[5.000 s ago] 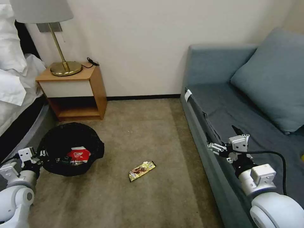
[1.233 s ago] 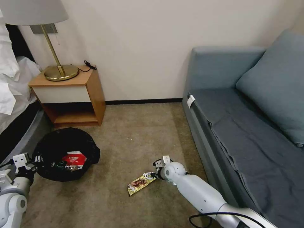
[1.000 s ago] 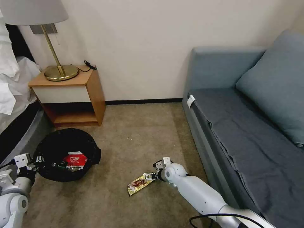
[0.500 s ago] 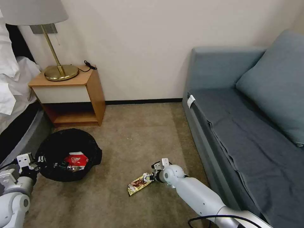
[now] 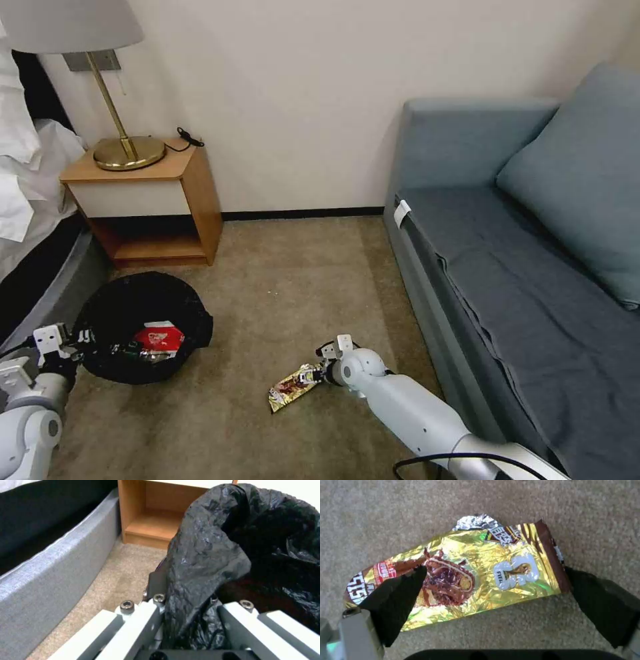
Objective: Pick up the trash bin, then pick up the garbage on the floor and place it into the trash bin.
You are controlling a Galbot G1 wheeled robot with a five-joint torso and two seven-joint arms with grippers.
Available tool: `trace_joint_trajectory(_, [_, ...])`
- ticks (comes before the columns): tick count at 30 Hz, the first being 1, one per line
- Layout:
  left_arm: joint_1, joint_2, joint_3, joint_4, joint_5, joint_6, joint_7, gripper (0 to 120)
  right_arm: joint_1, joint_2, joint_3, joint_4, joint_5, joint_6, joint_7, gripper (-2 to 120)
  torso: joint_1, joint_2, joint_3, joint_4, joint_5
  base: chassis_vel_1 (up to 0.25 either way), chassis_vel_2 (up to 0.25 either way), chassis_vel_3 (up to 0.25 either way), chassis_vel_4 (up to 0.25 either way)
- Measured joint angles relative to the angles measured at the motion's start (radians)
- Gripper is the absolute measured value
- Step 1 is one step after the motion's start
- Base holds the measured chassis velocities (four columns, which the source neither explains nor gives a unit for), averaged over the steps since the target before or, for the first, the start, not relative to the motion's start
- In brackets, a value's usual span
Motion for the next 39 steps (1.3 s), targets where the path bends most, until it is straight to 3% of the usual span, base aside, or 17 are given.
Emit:
trace_joint_trajectory(4, [0.0,0.0,-0.004,0.0,0.0,0.0,0.0,4,0.001,0.002,0.0,-0.002,-0.007,0.001,-0.002,99,0.0,0.0,0.0,0.0,0.0,0.0,0.0,0.0,0.0])
trace_joint_trajectory(8, [0.001,0.0,-0.006,0.0,0.0,-0.001,0.0,4,0.002,0.002,0.0,-0.003,-0.013,0.001,-0.004,90,0.0,0.0,0.0,0.0,0.0,0.0,0.0,0.0,0.0])
trace_joint_trajectory(10, [0.001,-0.001,-0.006,-0.001,0.0,-0.001,0.0,4,0.002,0.001,-0.001,-0.005,-0.017,0.003,-0.008,77,0.0,0.0,0.0,-0.0001,0.0,0.0,0.0,0.0,0.0])
trace_joint_trajectory(17, [0.001,-0.003,-0.006,-0.002,0.0,-0.001,0.0,4,0.001,0.001,-0.002,-0.006,-0.021,0.004,-0.013,57,0.0,0.0,0.0,-0.0002,-0.0001,0.0,0.0,0.0,0.0])
trace_joint_trajectory(19, [0.004,-0.003,-0.011,-0.002,0.0,-0.002,0.001,4,0.0,0.001,-0.005,-0.007,-0.029,0.006,-0.017,44,0.0,0.0,0.0,-0.0002,-0.0002,0.0,0.0,0.0,0.0])
trace_joint_trajectory(22, [0.005,-0.003,-0.015,-0.002,0.0,-0.002,0.001,4,-0.001,0.002,-0.008,-0.008,-0.032,0.006,-0.02,37,0.0,0.0,0.0,-0.0001,0.0,0.0,0.0,0.0,0.0])
trace_joint_trajectory(25, [0.007,-0.003,-0.021,-0.001,-0.002,-0.003,0.001,4,-0.002,0.005,-0.014,-0.013,-0.039,0.007,-0.024,22,0.0,0.0,0.0,-0.0001,0.0001,0.0,0.0,0.0,0.0])
trace_joint_trajectory(27, [0.007,-0.003,-0.021,-0.001,-0.002,-0.003,0.001,4,-0.002,0.006,-0.015,-0.014,-0.039,0.007,-0.025,21,0.0,0.0,0.0,-0.0001,0.0002,0.0,0.0,0.0,0.0])
trace_joint_trajectory(32, [0.008,-0.003,-0.027,-0.001,-0.003,-0.003,0.002,4,-0.003,0.011,-0.017,-0.018,-0.045,0.008,-0.03,0,0.0,0.0,0.0,0.0002,0.0002,0.0,0.0,0.0,0.0])
trace_joint_trajectory(39, [0.008,-0.006,-0.027,-0.003,-0.003,-0.003,0.002,4,-0.002,0.007,-0.015,-0.016,-0.047,0.012,-0.031,0,0.0,0.0,0.0,0.0001,0.0001,0.0,0.0,0.0,0.0])
